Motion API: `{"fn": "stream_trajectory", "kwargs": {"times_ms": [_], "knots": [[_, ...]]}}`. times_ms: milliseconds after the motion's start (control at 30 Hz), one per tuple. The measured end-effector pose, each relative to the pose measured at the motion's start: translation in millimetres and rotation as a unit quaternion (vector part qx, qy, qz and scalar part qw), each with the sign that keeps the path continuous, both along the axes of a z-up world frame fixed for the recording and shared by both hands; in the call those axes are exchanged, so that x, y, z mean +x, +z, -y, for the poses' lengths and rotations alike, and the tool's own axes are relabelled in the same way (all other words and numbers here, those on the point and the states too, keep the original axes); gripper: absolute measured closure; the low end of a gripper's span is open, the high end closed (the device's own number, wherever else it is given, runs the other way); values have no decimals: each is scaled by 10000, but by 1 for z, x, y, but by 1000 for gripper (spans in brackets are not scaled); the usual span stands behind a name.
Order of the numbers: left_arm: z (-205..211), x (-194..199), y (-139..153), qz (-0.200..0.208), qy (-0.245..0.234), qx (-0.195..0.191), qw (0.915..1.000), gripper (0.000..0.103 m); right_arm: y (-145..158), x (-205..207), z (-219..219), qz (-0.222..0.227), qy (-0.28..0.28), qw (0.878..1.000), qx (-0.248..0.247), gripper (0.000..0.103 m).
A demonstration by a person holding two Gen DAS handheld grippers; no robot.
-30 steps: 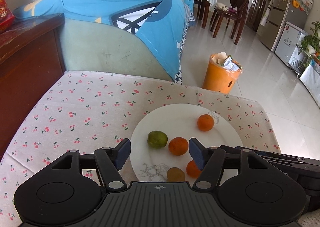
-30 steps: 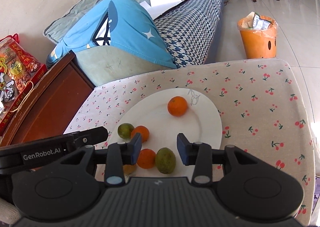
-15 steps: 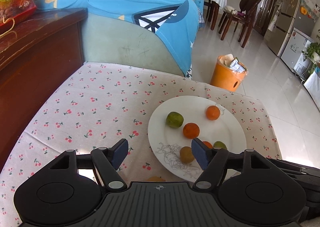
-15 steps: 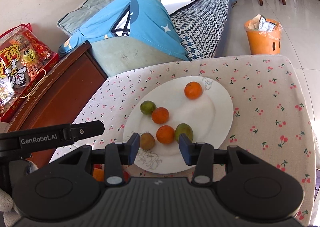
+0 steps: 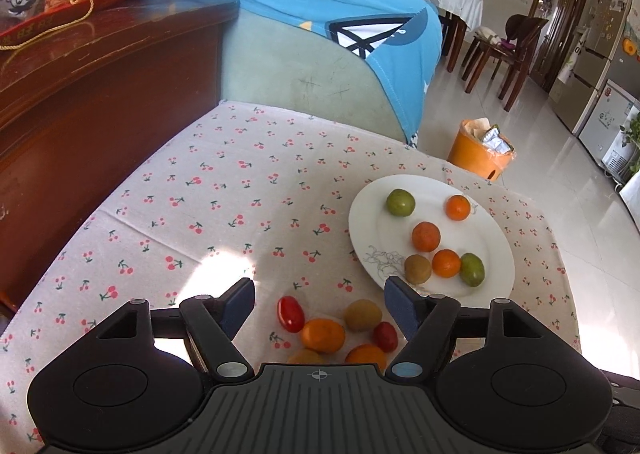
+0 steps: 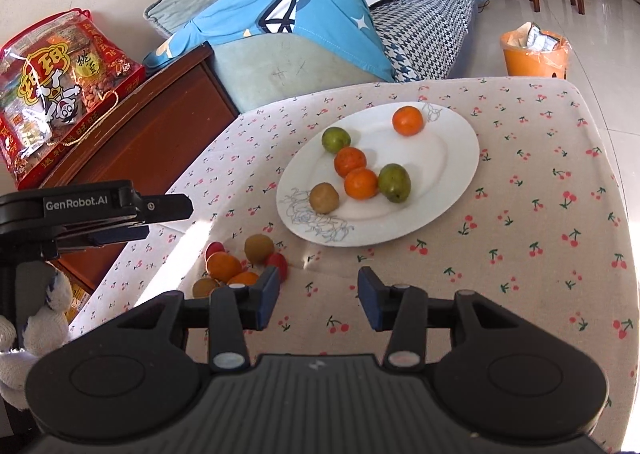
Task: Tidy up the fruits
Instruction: 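Move both grippers back to the fruit pile beside the plate, then grasp a mandarin orange with the right gripper while the left gripper grasps a brown kiwi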
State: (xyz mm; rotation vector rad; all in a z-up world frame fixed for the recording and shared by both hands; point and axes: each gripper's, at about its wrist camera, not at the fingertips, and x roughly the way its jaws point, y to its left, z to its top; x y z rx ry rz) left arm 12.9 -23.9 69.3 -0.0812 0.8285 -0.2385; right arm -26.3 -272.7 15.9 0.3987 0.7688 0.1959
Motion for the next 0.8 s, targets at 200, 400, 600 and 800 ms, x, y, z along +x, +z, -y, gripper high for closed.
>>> {"fn": "stream_trajectory", "kwargs": {"times_ms": [200,400,600,800], "knots": [[-16,-5,-9,-98,100,125,9998,30,-5,-2,-13,43,217,9995,-212,58],[-25,-7,-13,-181,155,263,9994,32,-9,1,-22,115,344,9991,-240,62],[-27,-12,-17,-210,-16,335,9992,34,-16,3,-43,147,740,9970,-163,66],[-32,-13,-23,-271,35,394,9988,34,-20,13,-61,229,863,9955,-330,66]]}}
